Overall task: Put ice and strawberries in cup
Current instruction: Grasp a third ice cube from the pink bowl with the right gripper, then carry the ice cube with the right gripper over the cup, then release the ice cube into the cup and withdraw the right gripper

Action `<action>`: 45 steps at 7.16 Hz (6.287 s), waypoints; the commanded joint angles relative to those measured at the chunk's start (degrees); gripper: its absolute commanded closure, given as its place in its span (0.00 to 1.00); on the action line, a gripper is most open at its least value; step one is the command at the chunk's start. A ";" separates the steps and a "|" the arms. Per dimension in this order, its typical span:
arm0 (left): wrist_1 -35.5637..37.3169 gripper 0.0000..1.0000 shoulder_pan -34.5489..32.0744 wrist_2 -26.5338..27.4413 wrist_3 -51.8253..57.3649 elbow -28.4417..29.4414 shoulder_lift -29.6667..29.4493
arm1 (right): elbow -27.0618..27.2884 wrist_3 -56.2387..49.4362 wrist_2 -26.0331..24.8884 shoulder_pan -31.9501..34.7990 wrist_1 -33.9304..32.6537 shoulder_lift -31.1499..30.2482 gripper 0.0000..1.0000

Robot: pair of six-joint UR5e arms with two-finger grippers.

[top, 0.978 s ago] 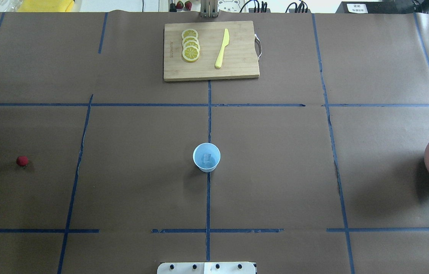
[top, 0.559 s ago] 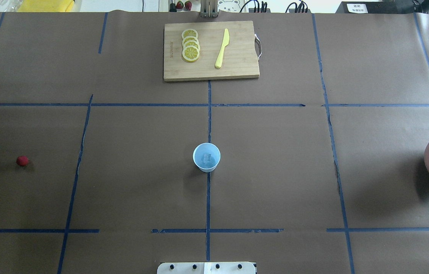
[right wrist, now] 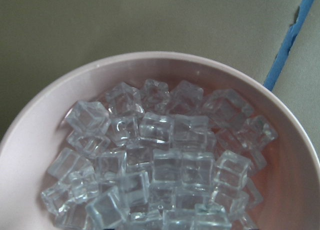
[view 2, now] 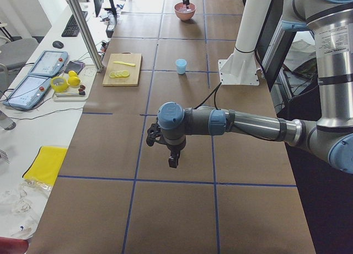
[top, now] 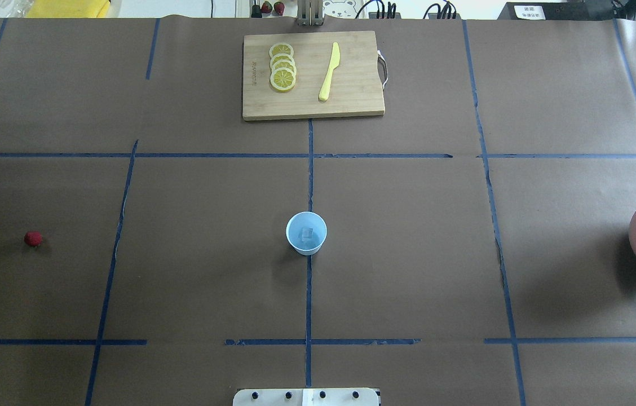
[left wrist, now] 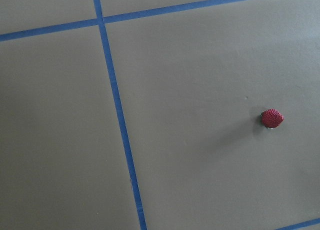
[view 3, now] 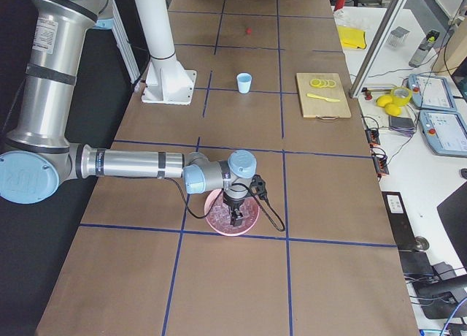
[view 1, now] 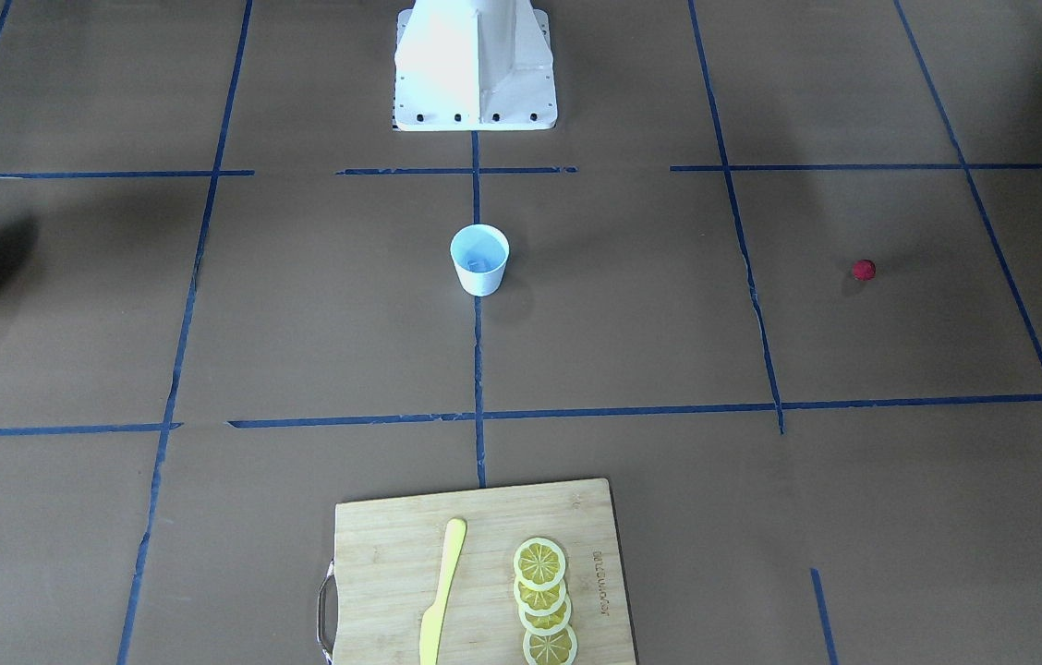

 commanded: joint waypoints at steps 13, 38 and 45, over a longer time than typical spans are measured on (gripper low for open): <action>-0.44 0.00 -0.03 -0.26 -0.02 0.00 0.00 | 10.30 14.13 0.18 4.18 -1.48 1.00 1.00; -4.53 0.00 6.18 0.26 -6.82 0.27 -0.35 | 11.70 119.00 -22.15 -38.93 -6.85 41.25 0.00; -27.39 0.00 27.70 13.25 -43.55 1.23 -0.70 | 17.67 44.15 2.96 -1.77 -7.03 3.94 0.00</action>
